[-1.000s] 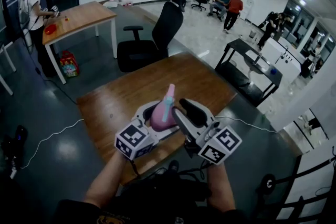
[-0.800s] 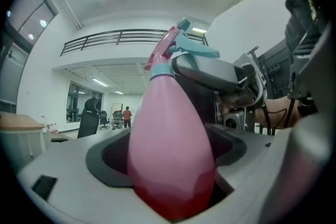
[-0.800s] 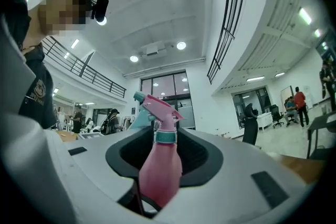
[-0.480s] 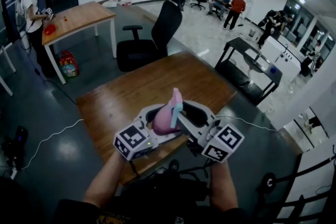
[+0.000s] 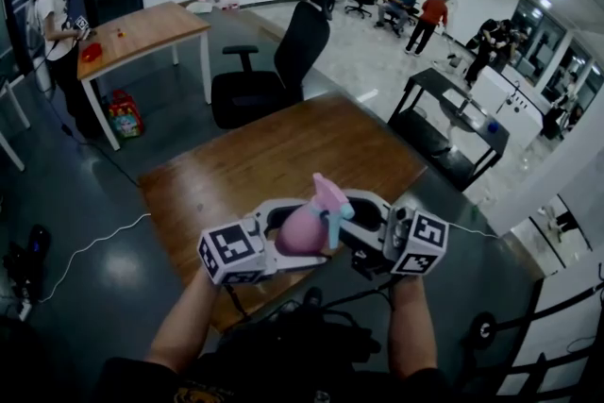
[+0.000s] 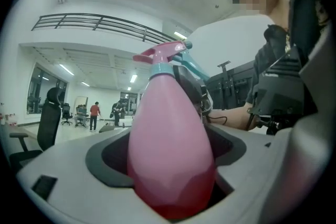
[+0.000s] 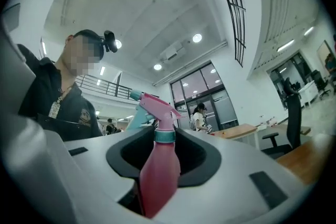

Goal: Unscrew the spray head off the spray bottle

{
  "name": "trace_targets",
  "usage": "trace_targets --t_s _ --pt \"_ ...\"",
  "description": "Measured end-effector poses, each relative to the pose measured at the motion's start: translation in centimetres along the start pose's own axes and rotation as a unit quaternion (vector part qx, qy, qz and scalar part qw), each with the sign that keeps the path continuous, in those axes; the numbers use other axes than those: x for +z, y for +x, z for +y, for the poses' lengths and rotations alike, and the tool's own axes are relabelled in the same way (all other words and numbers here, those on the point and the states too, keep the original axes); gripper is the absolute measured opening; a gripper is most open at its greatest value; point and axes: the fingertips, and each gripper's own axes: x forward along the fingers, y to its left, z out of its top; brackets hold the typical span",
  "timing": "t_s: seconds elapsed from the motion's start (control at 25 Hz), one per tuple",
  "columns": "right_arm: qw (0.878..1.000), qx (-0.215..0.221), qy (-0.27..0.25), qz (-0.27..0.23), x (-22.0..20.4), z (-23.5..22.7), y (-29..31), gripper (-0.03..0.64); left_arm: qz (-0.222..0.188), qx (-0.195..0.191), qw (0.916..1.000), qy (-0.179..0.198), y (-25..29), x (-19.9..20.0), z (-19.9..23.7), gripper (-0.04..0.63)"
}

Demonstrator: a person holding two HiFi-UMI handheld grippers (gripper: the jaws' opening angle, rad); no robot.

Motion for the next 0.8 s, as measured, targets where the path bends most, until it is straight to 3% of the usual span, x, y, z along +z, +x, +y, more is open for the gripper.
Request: trace_targets --t_s 0.2,0.4,0.56,0.72,0.8 --pt "0.999 0.035 0.006 -0.003 0.1 0.7 0.2 0.133 -0.015 -0.029 0.9994 -0.008 -0.2 0.2 -0.9 0.430" --pt "1.000 -0.014 -0.021 0.003 0.4 -0.1 0.1 0.135 -0.029 0.004 0.9995 -0.011 -0.2 0.4 0.4 0.430" --pt "0.998 -0.061 -0.034 -0.002 0.9 -1.6 -0.8 0.135 -0.039 0.068 0.9968 -0.015 -0.8 0.6 3.0 0.430" --pt "0.988 -0.140 -0.063 -0.020 2.0 -3.1 -1.8 0.135 -0.039 0.147 0.9882 -0.014 -1.6 0.3 5.6 0.430" --pt "0.984 -0.159 -0.081 -0.024 2.6 -2.8 -1.7 0.135 -0.032 0.176 0.9838 -0.015 -1.9 0.1 6.4 0.430"
